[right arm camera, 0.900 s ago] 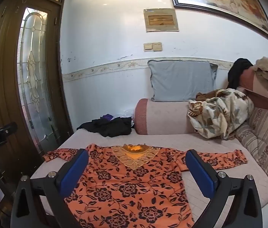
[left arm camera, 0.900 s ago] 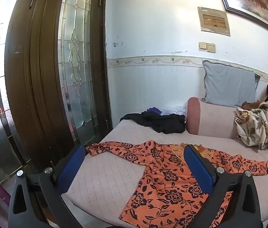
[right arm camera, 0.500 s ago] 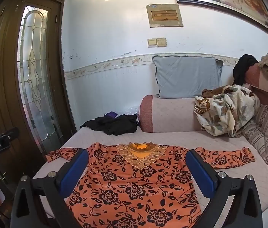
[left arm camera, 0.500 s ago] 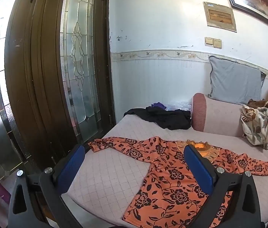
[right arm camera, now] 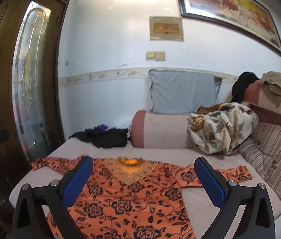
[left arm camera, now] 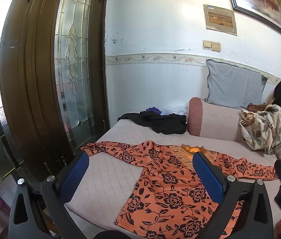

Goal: Fold small clothes

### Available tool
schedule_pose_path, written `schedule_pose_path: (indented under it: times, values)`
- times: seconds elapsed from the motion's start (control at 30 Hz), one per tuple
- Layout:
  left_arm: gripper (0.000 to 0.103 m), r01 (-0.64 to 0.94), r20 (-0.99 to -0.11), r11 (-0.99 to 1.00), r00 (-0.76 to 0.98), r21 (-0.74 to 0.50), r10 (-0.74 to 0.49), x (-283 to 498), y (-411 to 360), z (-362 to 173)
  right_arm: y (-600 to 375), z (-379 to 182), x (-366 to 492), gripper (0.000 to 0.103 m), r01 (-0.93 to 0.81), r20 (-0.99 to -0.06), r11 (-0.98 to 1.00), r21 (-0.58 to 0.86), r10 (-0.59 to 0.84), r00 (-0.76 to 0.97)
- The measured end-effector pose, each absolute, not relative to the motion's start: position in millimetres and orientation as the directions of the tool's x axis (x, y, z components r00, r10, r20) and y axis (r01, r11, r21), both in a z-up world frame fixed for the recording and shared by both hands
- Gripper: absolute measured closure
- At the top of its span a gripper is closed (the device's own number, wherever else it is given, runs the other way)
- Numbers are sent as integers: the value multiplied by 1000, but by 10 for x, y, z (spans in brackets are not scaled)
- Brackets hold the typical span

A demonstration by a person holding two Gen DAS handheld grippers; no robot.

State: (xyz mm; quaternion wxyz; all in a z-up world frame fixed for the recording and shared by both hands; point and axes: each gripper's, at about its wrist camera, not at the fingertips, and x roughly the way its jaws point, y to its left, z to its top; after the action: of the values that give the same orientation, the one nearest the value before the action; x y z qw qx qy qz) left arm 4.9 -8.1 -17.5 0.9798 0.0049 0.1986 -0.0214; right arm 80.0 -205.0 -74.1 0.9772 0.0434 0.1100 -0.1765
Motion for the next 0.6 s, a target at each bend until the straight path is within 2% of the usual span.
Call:
schedule_pose_path:
  times: [0.17, 0.43, 0.6]
  values:
    - [0, 52, -371, 999, 927, 7, -46, 8, -80, -201, -2143, -652, 648, 0, 372, -184, 926, 58, -356, 916]
    - [0, 34, -374, 999, 927, -2, -32, 1, 47, -254, -2360, -735, 631, 0, 431, -232, 899, 76, -405, 885]
    - [0, 7, -379, 1000, 925, 5, -4, -3, 118, -279, -2399, -692, 624, 0, 439, -214, 893, 96, -412, 886]
